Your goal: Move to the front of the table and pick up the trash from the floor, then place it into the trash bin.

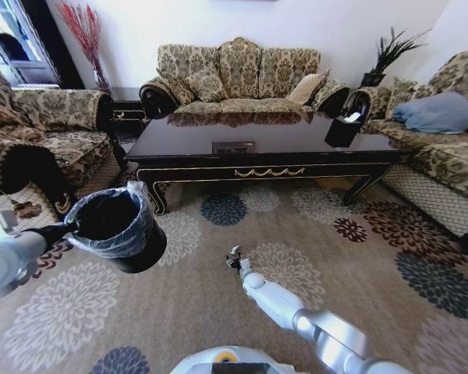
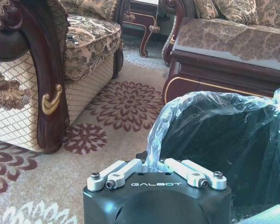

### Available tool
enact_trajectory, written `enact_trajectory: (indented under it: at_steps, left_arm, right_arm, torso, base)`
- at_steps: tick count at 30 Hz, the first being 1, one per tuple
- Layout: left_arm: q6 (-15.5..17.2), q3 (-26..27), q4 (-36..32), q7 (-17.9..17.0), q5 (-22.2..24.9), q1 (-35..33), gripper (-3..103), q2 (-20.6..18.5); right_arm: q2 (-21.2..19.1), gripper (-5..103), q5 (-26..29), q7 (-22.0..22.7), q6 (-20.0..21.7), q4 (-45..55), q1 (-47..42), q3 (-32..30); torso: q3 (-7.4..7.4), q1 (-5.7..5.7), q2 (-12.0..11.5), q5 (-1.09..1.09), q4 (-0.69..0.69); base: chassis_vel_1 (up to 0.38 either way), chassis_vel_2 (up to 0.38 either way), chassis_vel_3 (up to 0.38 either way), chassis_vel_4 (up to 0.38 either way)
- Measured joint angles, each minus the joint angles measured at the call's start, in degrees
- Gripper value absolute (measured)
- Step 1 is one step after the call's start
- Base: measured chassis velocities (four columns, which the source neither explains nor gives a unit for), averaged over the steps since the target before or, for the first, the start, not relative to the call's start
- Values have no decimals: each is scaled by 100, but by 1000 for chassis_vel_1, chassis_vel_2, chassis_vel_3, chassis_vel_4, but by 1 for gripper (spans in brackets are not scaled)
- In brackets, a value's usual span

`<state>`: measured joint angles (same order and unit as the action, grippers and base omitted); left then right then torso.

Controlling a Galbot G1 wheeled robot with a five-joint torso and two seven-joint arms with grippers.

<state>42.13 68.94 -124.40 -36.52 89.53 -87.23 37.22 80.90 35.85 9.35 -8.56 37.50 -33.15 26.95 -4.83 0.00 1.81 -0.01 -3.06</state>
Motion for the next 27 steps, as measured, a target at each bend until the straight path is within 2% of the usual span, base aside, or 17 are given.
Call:
enact_trajectory:
  at_steps: [1,3,7,9,13,27]
  left_arm:
    - [0,-1,-6,0,-3,-2,4,7]
    - [0,-3,-10,0,-5,-4,4,11]
    - [0,-5,-39,0,-8,-17,4,19]
    - [0,-5,-42,0,-8,-19,4,20]
    - [0,-19,-65,0,-17,-24,4,30]
    - [0,-31,-135,1,-51,-58,4,52]
  right_arm:
    - [4,44,-4,0,-3,-6,5,0]
    - [5,44,-10,0,-6,-10,6,-1]
    - [4,23,-52,0,-16,-13,6,-34]
    - [-1,23,-59,1,-17,-11,4,-41]
    - [-38,2,-77,3,-22,42,-21,-75]
    - [-150,0,-196,3,-77,147,-86,-142]
  torso:
    - [0,0,0,0,0]
    - [0,0,0,0,0]
    - [0,0,0,0,0]
    - [0,0,0,0,0]
    - [0,0,0,1,0]
    - [0,0,0,1,0]
  base:
    - [0,0,0,0]
    - [0,0,0,0]
    - [0,0,0,0]
    - [0,0,0,0]
    - [0,0,0,0]
    - [0,0,0,0]
